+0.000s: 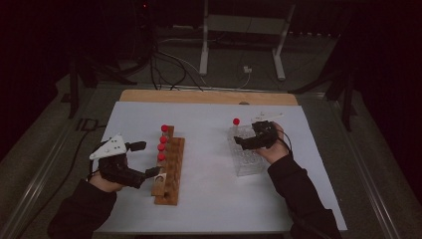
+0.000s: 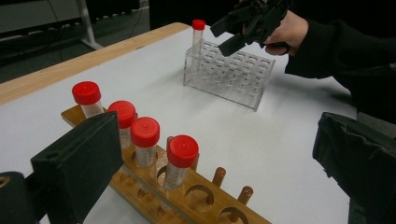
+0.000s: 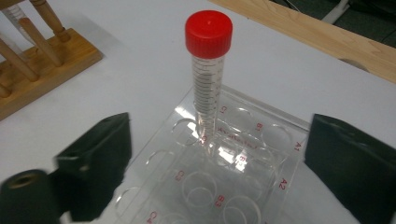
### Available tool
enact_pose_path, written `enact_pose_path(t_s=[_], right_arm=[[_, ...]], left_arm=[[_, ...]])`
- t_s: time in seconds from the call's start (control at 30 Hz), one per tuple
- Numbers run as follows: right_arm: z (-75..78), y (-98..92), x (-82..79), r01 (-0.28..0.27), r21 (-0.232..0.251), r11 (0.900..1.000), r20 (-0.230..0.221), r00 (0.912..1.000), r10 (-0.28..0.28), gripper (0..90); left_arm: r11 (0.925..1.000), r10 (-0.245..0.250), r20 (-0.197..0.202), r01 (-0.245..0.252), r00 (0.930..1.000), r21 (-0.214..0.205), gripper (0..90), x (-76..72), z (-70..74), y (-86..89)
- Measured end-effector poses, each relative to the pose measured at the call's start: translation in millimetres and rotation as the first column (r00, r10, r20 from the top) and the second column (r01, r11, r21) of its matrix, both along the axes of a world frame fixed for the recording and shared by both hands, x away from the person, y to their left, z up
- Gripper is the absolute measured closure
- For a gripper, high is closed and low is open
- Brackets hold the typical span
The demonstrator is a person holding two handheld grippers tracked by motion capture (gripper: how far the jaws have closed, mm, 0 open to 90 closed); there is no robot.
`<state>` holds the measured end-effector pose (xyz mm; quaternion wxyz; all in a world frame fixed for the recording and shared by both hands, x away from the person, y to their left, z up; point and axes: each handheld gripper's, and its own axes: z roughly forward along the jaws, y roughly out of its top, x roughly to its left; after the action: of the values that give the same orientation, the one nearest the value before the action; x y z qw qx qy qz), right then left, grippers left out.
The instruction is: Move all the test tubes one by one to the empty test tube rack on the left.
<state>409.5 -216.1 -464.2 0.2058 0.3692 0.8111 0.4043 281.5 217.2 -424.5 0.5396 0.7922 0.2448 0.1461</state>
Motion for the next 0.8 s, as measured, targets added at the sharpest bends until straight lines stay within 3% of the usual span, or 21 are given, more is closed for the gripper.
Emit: enact_pose_path(t_s=[0.13, 0.33, 0.8], right_arm=[[-0.8, 0.8, 4.5, 0.003, -0.010, 1.0000, 0.002, 1.0000, -0.003, 17.9], [-0.1, 4.2, 9.1, -0.025, -0.065, 0.9976, 0.033, 0.9991, 0.027, 38.4], [0.0, 16.9, 22.8, -0.083, -0.059, 0.9948, 0.001, 0.9966, 0.083, 68.5]], left_arm=[[1.0000, -0.005, -0.002, 0.005, 1.0000, 0.001, 2.3, -0.2, 0.0, -0.5], [1.0000, -0.003, -0.002, 0.003, 1.0000, 0.000, 2.3, 0.1, 0.0, -0.4], [1.0000, -0.004, -0.006, 0.004, 1.0000, 0.006, 2.3, 0.8, -1.0, -0.3]])
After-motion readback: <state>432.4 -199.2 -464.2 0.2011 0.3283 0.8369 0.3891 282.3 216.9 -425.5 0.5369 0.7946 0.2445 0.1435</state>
